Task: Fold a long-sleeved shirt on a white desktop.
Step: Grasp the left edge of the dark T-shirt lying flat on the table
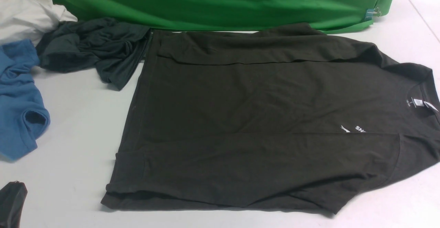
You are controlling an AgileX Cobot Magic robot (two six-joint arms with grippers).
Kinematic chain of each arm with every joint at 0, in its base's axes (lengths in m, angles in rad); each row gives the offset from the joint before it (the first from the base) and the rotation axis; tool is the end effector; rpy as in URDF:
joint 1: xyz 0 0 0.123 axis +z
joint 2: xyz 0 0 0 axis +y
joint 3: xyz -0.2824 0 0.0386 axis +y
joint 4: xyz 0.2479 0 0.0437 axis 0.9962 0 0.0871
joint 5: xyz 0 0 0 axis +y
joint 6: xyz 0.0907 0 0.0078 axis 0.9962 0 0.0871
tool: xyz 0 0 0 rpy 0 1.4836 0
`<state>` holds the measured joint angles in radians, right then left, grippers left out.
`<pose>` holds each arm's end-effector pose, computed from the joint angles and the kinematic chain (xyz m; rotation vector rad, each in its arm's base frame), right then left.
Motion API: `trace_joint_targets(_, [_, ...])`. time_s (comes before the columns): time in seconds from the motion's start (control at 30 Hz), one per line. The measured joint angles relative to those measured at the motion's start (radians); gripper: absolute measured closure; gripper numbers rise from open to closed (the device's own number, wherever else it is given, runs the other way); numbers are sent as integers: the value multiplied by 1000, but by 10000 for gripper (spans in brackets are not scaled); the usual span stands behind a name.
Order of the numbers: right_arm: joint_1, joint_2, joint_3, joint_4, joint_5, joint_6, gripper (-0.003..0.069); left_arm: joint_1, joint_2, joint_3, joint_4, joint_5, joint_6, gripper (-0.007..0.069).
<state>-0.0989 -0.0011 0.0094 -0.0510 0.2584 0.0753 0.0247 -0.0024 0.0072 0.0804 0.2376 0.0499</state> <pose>0.0550 -0.0067 0.1866 0.1187 1.7464 -0.0647 0.0555 0.0031 0.1893 0.0752 1.7253 0.1291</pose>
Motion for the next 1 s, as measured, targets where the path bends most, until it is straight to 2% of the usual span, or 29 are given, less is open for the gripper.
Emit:
trace_joint_targets(0.2, [0,0,0,0,-154,32,418,0,0,0,3,-183,0,604])
trace_joint_targets(0.37, [0,0,0,0,-366,249,418,0,0,0,21,-400,0,604])
trace_joint_targets(0.63, [0,0,0,0,-552,380,418,0,0,0,30,-474,-5,604])
trace_joint_targets(0.83, [0,0,0,0,-723,417,418,0,0,0,-22,-739,-249,604])
trace_joint_targets(0.9, [0,-1,-4,0,-759,438,418,0,0,-4,-50,-811,-276,604])
trace_joint_targets(1.0, [0,20,-77,0,-748,434,418,0,41,-90,-75,-797,-292,604])
